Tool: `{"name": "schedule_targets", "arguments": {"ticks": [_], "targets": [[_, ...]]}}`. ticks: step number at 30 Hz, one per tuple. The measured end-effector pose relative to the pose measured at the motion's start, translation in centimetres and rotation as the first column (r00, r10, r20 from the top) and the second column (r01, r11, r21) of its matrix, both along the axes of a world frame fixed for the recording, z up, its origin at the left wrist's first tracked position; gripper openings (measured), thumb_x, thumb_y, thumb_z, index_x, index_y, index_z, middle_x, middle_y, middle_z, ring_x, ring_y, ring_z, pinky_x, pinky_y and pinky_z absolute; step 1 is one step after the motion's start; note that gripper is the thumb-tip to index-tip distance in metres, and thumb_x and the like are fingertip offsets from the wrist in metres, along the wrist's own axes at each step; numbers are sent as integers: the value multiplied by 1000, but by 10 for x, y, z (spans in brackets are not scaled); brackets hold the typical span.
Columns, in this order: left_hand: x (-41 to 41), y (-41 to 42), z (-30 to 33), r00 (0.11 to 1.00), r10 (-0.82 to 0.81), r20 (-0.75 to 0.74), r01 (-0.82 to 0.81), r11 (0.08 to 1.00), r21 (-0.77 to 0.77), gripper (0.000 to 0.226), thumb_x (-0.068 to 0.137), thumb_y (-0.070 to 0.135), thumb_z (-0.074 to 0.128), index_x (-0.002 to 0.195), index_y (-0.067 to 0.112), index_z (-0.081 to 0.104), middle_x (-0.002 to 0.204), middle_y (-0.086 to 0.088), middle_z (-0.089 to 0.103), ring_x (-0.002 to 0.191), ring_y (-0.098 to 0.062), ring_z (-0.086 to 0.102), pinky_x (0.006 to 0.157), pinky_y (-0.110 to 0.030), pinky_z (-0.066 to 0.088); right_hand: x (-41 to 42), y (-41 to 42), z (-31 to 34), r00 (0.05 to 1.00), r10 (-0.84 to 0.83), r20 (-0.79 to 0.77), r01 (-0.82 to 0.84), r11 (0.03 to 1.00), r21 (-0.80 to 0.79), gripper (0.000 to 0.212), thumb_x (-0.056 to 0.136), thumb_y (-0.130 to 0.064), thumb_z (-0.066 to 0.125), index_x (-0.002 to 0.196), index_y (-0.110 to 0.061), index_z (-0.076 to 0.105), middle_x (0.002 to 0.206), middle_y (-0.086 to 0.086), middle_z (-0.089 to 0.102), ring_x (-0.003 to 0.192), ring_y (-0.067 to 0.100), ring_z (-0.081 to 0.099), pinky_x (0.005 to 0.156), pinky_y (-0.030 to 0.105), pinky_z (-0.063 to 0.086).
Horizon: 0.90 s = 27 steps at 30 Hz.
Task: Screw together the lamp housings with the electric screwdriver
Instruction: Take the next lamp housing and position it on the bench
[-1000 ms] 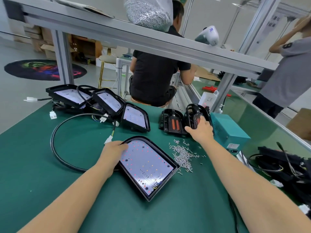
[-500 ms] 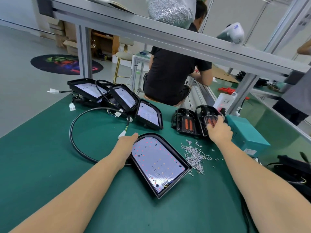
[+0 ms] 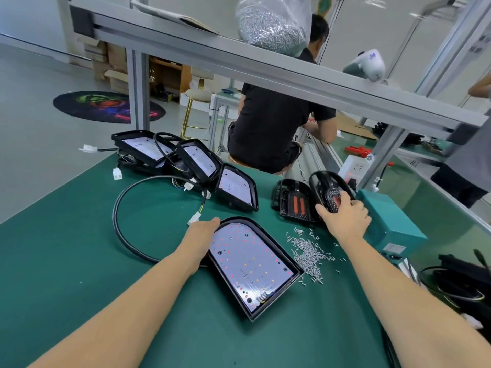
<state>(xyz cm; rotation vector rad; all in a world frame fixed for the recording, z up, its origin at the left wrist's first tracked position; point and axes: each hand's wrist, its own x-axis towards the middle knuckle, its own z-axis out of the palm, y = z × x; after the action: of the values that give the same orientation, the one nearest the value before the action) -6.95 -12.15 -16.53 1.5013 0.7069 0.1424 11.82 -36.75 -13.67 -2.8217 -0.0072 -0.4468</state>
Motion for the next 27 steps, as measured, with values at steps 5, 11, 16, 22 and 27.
{"name": "schedule_targets", "arguments": {"ticks": [5, 11, 16, 22, 27], "targets": [[5, -1, -1, 999, 35, -6, -35, 998, -56, 41, 95, 24, 46, 65, 27, 18, 71, 4, 25, 62, -13, 22, 55, -29, 13, -65, 27, 30, 974, 217, 62, -225, 947, 230, 73, 78, -67, 61, 142, -35, 42, 130, 11, 46, 125, 30, 39, 106, 44, 25], [5, 8, -11, 1000, -3, -29, 1, 998, -64, 26, 92, 36, 50, 79, 14, 46, 88, -8, 45, 82, -21, 39, 74, -34, 30, -167, 55, 31, 900, 429, 80, -436, 890, 132, 70, 70, -68, 65, 133, -41, 48, 111, -3, 46, 109, 19, 42, 93, 32, 27], [-1, 9, -10, 998, -34, 58, 44, 984, -172, 24, 95, 35, 53, 84, 14, 59, 79, -8, 67, 68, -25, 58, 67, -33, 47, -199, 66, 13, 901, 433, 7, -432, 897, 94, 69, 71, -66, 65, 131, -38, 48, 111, 0, 45, 107, 22, 38, 97, 35, 27], [-13, 14, -5, 984, -81, 159, 131, 933, -334, 25, 98, 29, 49, 109, 10, 61, 102, -11, 70, 88, -25, 64, 76, -40, 52, -210, 61, 6, 907, 419, -37, -407, 897, 173, 64, 72, -65, 65, 128, -40, 49, 106, -2, 44, 108, 21, 40, 100, 33, 30], [-21, 10, 2, 985, -38, 171, 104, 914, -392, 12, 98, 26, 50, 94, 17, 55, 93, -9, 69, 78, -21, 64, 70, -37, 51, -201, 46, 17, 933, 359, -35, -328, 885, 331, 75, 72, -74, 58, 139, -45, 42, 111, -6, 44, 114, 17, 40, 106, 35, 30]]}}
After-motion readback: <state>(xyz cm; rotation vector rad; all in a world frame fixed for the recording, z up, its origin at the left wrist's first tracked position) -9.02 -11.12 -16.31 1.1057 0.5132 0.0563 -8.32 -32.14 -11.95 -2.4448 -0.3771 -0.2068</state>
